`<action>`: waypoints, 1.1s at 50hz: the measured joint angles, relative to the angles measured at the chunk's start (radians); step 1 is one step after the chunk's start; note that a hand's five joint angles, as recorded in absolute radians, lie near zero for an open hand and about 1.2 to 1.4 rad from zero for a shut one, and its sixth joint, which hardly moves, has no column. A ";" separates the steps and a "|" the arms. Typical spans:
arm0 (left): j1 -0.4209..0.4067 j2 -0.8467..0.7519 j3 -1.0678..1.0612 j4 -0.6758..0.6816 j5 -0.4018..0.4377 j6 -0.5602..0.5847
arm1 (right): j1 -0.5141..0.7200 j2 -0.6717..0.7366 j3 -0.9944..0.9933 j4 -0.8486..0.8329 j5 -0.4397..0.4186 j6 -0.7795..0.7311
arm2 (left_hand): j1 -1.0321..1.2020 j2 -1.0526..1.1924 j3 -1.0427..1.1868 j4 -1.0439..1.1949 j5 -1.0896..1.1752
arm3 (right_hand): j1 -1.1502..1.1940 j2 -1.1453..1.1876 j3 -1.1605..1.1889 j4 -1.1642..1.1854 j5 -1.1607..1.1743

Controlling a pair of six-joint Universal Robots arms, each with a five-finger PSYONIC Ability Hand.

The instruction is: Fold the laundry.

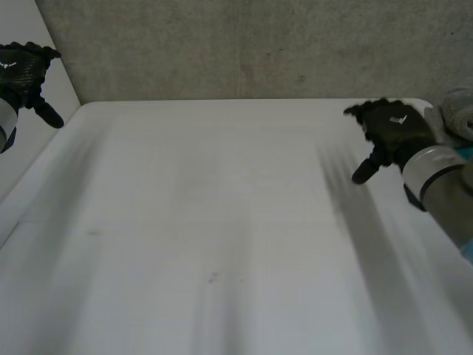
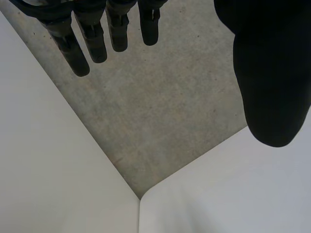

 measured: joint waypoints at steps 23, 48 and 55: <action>0.077 0.104 -0.117 0.279 0.001 -0.213 | -0.007 -0.214 0.092 -0.051 -0.015 0.018 | -0.003 -0.001 0.000 0.000 0.000 | 0.000 0.000 0.000 0.000 0.000; -0.043 0.338 -0.352 0.092 -0.004 -0.165 | -0.019 -0.160 0.043 -0.017 0.032 0.022 | -0.003 -0.001 0.000 0.000 0.000 | 0.000 0.000 0.000 0.000 0.000; -0.070 0.349 -0.387 0.102 -0.005 -0.164 | -0.051 -0.139 0.047 -0.032 -0.025 0.047 | -0.003 -0.001 0.000 0.000 0.000 | 0.000 0.000 0.000 0.000 0.000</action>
